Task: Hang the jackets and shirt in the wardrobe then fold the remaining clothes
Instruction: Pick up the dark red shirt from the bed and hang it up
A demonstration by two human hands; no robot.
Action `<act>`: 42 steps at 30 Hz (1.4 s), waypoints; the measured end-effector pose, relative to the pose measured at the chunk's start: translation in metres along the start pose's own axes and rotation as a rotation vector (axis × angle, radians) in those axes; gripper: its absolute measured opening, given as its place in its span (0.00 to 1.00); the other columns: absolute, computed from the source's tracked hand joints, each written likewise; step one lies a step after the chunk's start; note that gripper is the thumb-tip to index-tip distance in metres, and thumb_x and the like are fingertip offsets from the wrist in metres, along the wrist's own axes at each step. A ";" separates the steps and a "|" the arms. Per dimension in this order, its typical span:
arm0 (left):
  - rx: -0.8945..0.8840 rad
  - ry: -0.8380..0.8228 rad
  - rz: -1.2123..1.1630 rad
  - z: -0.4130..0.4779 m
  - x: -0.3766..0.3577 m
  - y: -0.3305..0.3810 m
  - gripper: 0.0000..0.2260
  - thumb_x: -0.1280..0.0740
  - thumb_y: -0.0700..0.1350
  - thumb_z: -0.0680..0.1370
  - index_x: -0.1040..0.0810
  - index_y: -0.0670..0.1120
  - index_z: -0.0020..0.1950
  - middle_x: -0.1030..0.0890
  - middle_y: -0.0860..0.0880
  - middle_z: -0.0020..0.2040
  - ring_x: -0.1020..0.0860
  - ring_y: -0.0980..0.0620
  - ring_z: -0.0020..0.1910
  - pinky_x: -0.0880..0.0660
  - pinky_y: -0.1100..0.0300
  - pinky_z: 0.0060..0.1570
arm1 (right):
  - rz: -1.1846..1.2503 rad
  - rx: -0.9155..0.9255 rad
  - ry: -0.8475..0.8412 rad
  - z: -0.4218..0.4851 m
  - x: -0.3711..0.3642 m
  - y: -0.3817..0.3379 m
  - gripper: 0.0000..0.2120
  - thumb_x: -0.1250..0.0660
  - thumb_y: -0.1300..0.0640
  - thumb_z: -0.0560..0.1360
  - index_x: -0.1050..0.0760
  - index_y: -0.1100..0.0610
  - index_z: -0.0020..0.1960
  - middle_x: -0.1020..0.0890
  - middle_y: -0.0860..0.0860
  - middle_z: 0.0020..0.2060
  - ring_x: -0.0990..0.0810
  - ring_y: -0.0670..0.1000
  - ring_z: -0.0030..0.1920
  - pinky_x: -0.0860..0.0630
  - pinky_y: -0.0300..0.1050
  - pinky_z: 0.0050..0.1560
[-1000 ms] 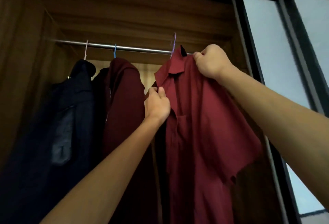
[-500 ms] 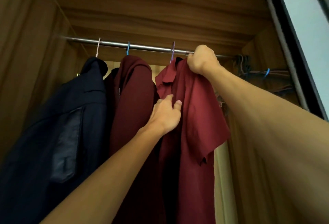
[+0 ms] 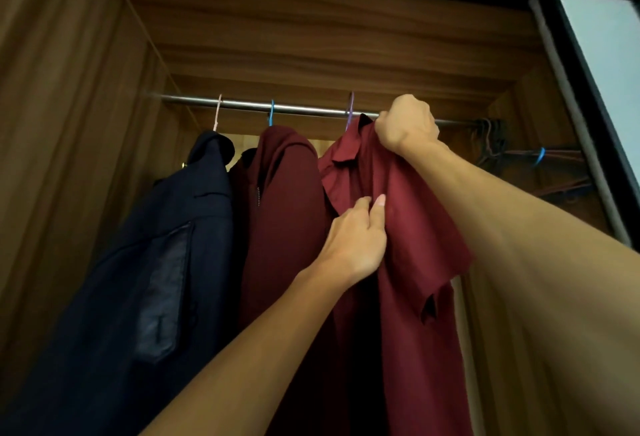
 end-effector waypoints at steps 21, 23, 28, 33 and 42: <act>-0.069 -0.058 0.177 -0.040 -0.018 -0.005 0.14 0.37 0.52 0.81 0.22 0.50 0.65 0.21 0.47 0.62 0.22 0.47 0.62 0.28 0.51 0.65 | -0.213 0.087 -0.055 -0.055 -0.001 0.070 0.25 0.39 0.41 0.78 0.27 0.59 0.64 0.23 0.60 0.62 0.23 0.63 0.61 0.27 0.53 0.58; -0.059 -0.072 0.201 -0.051 -0.025 0.001 0.09 0.36 0.51 0.80 0.19 0.53 0.56 0.18 0.49 0.56 0.21 0.48 0.57 0.25 0.51 0.61 | -0.234 0.154 -0.060 -0.081 0.019 0.087 0.23 0.39 0.41 0.78 0.27 0.58 0.64 0.23 0.58 0.60 0.22 0.61 0.59 0.25 0.54 0.57; 0.006 -0.198 0.207 -0.099 -0.049 0.020 0.03 0.33 0.49 0.76 0.20 0.55 0.43 0.17 0.56 0.41 0.18 0.53 0.45 0.20 0.52 0.52 | -0.287 0.204 -0.261 -0.158 0.077 0.130 0.16 0.38 0.45 0.77 0.21 0.55 0.54 0.18 0.54 0.51 0.20 0.58 0.53 0.26 0.49 0.49; 0.034 -0.402 0.224 -0.176 -0.084 0.037 0.07 0.33 0.50 0.76 0.19 0.55 0.52 0.15 0.56 0.47 0.17 0.54 0.49 0.21 0.52 0.54 | -0.401 0.028 -0.593 -0.243 0.138 0.173 0.14 0.35 0.49 0.76 0.21 0.56 0.56 0.17 0.53 0.51 0.19 0.57 0.52 0.23 0.46 0.50; 0.042 -0.675 0.086 -0.302 -0.137 0.070 0.10 0.31 0.52 0.76 0.19 0.54 0.56 0.15 0.55 0.50 0.18 0.53 0.51 0.22 0.53 0.55 | -0.558 -0.243 -0.761 -0.373 0.246 0.217 0.18 0.36 0.50 0.78 0.24 0.55 0.65 0.20 0.53 0.60 0.21 0.55 0.59 0.23 0.51 0.61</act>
Point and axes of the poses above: each hand's wrist, its own z-axis towards the middle knuckle, its own x-axis out of the back of the hand, y = z × x, the point moved 3 cm from there along z, towards the middle knuckle
